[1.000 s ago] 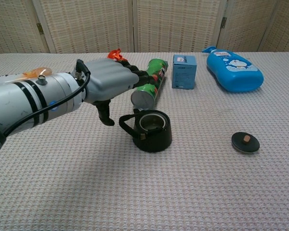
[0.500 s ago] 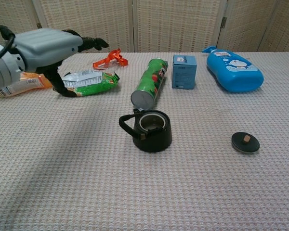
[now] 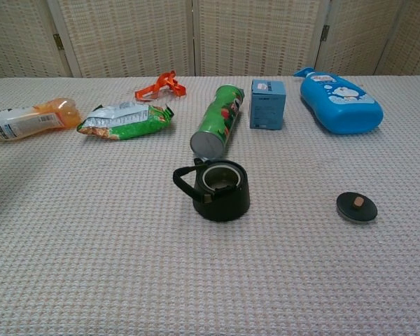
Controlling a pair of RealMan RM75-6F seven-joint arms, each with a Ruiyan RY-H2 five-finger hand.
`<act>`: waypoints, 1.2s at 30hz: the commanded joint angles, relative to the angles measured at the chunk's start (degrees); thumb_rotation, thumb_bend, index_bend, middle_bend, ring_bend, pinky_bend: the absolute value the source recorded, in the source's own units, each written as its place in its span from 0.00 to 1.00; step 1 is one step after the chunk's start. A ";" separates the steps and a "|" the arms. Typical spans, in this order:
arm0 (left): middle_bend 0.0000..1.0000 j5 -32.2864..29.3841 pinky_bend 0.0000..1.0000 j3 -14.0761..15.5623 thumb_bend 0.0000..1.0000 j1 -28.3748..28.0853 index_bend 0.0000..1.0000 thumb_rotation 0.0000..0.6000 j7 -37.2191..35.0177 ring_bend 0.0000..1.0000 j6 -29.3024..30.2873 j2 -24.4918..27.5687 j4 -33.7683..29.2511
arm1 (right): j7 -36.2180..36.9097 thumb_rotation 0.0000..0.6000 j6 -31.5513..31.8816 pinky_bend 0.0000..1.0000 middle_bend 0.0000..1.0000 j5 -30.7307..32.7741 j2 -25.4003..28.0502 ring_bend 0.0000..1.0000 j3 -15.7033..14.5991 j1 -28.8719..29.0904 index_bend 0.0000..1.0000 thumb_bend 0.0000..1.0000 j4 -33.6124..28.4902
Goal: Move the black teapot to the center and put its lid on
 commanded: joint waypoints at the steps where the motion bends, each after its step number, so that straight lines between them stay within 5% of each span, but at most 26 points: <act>1: 0.19 1.64 0.06 1.59 0.20 3.25 0.22 1.00 -1.53 0.21 2.54 0.45 1.36 | -0.86 1.00 -2.66 0.64 0.15 -0.82 -0.40 0.67 -0.13 2.19 0.01 0.18 -0.44; 23: 0.19 5.16 0.03 1.67 0.19 8.64 0.23 1.00 -1.43 0.19 1.39 1.54 -0.42 | -18.34 1.00 -24.66 0.74 0.25 7.12 -10.72 0.80 1.23 17.38 0.12 0.18 0.89; 36: 0.19 5.32 0.01 0.54 0.19 10.15 0.23 1.00 -2.23 0.19 0.44 1.76 0.00 | -22.58 1.00 -30.00 0.74 0.27 11.46 -16.86 0.81 0.66 22.35 0.18 0.18 5.92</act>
